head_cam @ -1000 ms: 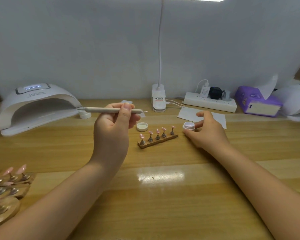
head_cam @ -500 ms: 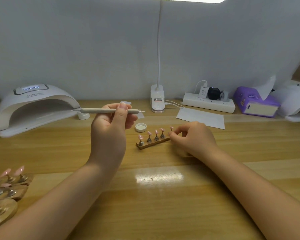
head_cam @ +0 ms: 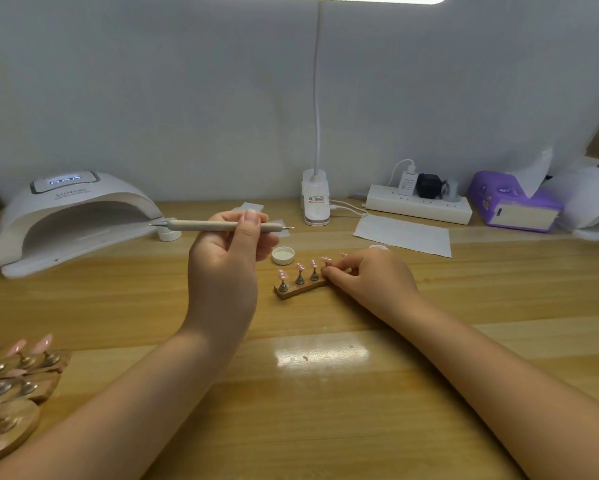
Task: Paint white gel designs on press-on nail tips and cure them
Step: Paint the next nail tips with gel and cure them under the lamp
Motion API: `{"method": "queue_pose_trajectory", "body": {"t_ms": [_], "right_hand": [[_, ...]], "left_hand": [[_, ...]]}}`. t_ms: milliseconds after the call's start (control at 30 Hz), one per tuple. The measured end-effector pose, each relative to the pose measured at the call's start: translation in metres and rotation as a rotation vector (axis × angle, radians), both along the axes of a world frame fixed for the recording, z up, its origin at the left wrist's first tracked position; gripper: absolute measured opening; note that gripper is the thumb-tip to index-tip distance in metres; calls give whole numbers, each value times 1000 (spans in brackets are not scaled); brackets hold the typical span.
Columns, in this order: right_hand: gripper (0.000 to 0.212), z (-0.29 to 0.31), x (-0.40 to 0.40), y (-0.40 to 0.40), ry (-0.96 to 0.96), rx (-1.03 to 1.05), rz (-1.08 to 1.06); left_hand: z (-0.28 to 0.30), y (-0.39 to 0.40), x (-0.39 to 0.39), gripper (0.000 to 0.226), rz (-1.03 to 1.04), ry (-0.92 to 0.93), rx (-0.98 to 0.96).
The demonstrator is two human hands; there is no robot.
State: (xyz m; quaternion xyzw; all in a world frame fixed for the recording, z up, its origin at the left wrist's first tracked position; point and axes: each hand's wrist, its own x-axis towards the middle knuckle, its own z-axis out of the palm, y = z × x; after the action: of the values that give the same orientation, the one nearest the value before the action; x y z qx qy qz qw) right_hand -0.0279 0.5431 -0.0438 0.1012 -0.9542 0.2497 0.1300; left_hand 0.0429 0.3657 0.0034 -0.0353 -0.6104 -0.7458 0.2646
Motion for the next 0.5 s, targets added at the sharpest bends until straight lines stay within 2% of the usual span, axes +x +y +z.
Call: {"method": "queue_pose_trajectory", "body": {"t_ms": [200, 300, 367, 500], "right_hand": [[27, 2, 7, -6, 128, 174, -16], [29, 5, 12, -5, 167, 187, 10], [28, 10, 16, -4, 217, 122, 27], [17, 23, 21, -6, 325, -189, 109]], "left_hand": [[-1, 0, 0, 16, 9, 0, -11], [0, 0, 1, 17, 12, 9, -22], [1, 0, 2, 17, 13, 27, -36], [6, 1, 8, 14, 20, 122, -170]]}}
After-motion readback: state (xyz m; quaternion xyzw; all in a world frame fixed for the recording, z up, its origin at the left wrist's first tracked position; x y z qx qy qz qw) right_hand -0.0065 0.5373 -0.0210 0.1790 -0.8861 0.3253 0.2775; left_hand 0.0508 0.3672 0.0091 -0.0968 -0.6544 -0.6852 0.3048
